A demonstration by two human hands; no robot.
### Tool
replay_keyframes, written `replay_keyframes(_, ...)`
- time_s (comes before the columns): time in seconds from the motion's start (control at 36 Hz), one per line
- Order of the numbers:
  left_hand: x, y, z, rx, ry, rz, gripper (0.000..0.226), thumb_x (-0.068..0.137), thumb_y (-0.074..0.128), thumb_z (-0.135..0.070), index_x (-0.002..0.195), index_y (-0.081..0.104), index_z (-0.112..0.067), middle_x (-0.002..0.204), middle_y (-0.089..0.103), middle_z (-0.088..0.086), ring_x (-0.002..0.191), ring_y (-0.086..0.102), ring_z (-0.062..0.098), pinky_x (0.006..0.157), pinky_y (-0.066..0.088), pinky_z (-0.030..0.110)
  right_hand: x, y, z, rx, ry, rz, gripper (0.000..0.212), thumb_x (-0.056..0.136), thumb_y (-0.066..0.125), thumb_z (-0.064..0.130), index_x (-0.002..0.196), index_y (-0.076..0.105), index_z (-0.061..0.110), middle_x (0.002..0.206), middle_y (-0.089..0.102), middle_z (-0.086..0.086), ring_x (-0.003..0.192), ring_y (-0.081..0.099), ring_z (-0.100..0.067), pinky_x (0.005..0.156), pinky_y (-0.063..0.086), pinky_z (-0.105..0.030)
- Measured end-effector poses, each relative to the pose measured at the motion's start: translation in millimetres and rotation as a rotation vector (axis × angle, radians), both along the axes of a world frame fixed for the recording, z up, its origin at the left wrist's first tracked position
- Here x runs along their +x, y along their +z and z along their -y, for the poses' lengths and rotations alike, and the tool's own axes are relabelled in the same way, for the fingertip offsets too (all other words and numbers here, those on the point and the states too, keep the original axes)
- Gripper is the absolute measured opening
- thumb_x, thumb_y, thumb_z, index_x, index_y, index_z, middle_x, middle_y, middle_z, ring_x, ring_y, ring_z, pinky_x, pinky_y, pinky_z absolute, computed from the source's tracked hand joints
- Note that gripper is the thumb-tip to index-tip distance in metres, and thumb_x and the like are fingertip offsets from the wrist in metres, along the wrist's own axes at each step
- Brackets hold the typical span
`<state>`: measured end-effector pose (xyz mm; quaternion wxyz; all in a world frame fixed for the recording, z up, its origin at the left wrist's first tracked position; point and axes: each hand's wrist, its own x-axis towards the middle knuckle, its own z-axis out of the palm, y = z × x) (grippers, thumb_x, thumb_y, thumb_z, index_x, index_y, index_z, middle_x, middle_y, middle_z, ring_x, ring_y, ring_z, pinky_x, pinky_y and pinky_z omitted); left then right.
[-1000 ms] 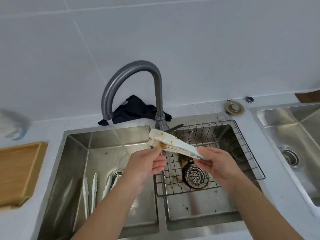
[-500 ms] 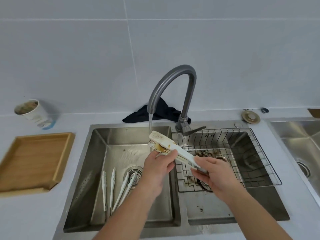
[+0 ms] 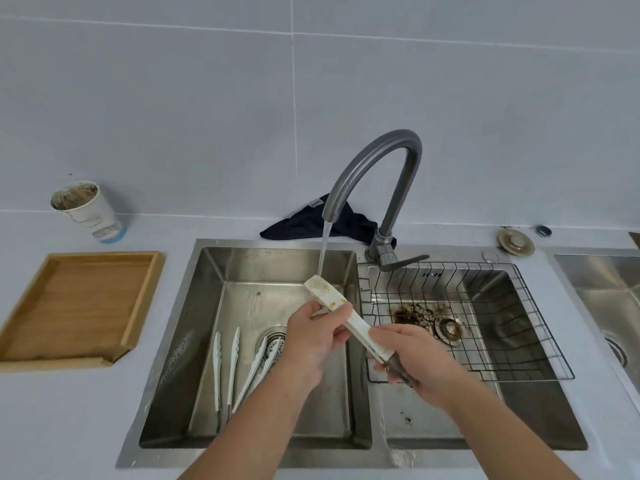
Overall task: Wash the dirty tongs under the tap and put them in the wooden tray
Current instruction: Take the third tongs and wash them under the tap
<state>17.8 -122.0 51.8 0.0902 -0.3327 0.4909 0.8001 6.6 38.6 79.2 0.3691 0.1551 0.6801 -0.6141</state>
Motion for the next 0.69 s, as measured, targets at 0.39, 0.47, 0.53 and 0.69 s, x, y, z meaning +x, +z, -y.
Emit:
replay_keyframes(0.39,-13,-15,26,0.083,-0.001,-0.066,0.073,0.078,0.080,0.004,0.140,0.050,-0.023,0.113,0.072,0.018,0.090,0.075,0.022,0.071,0.060,0.026,-19,-15,30,0.127,0.136,-0.069,0.027,0.101,0.059,0.029,0.096,0.071,0.006,0.069,0.066,-0.005,0.050,0.046,-0.015,0.042,0.033,-0.027)
replay_keyframes(0.47,-16,-20,28,0.109,-0.009,-0.090,0.093,0.075,0.081,0.008,0.149,0.039,-0.030,0.117,0.069,0.021,0.089,0.075,0.020,0.073,0.060,0.028,-25,-16,37,0.143,0.128,-0.073,0.030,0.101,0.059,0.030,0.097,0.071,0.003,0.072,0.065,-0.007,0.049,0.047,-0.014,0.039,0.034,-0.025)
replay_keyframes(0.53,-20,-24,30,0.085,0.000,-0.088,0.099,0.074,0.082,0.008,0.151,0.035,-0.032,0.114,0.070,0.020,0.092,0.074,0.021,0.079,0.061,0.031,-30,-19,41,0.153,0.140,-0.072,0.030,0.101,0.059,0.031,0.096,0.070,0.004,0.075,0.065,-0.008,0.048,0.047,-0.013,0.038,0.035,-0.024)
replay_keyframes(0.69,-39,-38,37,0.100,0.053,-0.078,0.108,0.076,0.080,0.009,0.155,0.023,-0.037,0.119,0.066,0.022,0.095,0.073,0.026,0.081,0.062,0.038,-47,-26,50,0.164,0.148,-0.034,0.030,0.101,0.058,0.033,0.093,0.068,0.007,0.076,0.064,-0.009,0.049,0.047,-0.014,0.039,0.034,-0.024)
